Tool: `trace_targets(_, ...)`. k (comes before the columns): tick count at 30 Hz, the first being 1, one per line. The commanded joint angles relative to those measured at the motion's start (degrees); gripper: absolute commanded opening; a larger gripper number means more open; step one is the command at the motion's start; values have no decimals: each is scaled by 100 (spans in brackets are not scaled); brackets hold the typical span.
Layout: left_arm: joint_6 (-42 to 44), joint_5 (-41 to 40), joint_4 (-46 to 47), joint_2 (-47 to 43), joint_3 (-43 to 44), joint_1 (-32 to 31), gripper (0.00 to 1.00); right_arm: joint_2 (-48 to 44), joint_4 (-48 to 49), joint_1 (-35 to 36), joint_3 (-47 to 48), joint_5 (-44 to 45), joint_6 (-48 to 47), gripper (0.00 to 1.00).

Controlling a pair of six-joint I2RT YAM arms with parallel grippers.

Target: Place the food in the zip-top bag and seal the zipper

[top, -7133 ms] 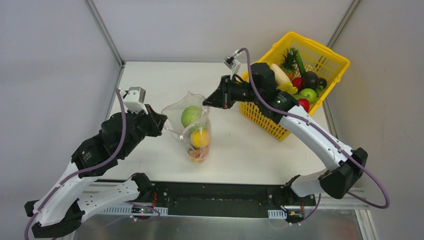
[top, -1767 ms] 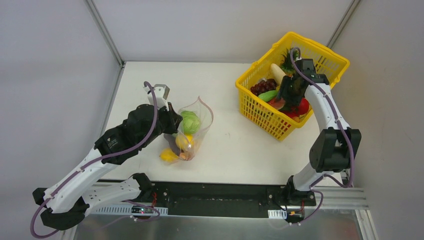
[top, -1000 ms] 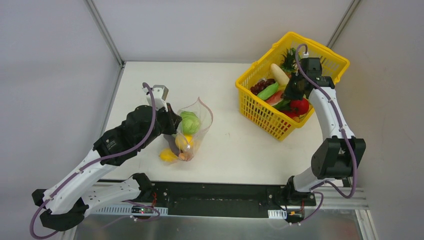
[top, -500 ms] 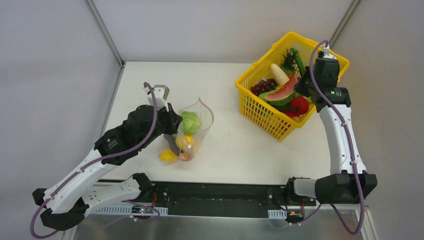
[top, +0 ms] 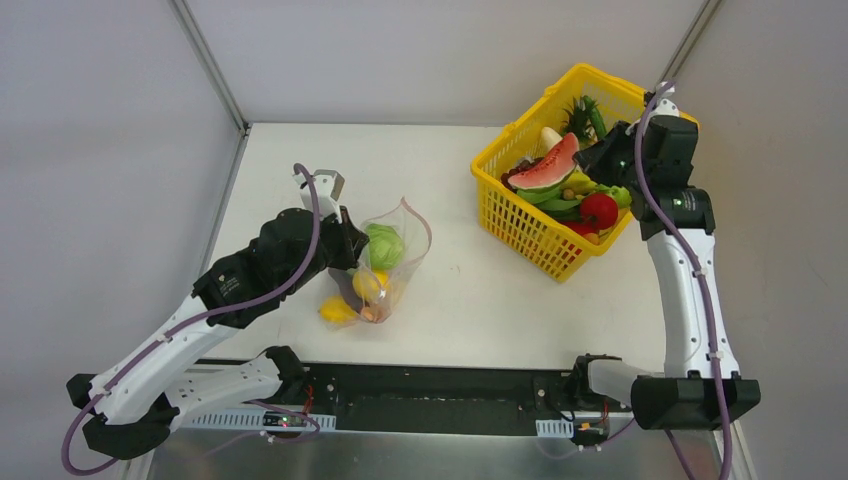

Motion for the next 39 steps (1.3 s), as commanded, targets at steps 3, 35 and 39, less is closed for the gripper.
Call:
trace_targets(3, 101, 52, 354, -13, 114, 54, 0, -318, 727, 175, 136, -1553, 343, 0)
trace_targets(35, -264, 173, 565, 138, 150, 48, 0, 360, 2904, 5976, -873, 2980, -1391, 0)
trace_targets(39, -277, 104, 576, 166, 149, 54, 0, 231, 3312, 6313, -1161, 2926, -1497, 0)
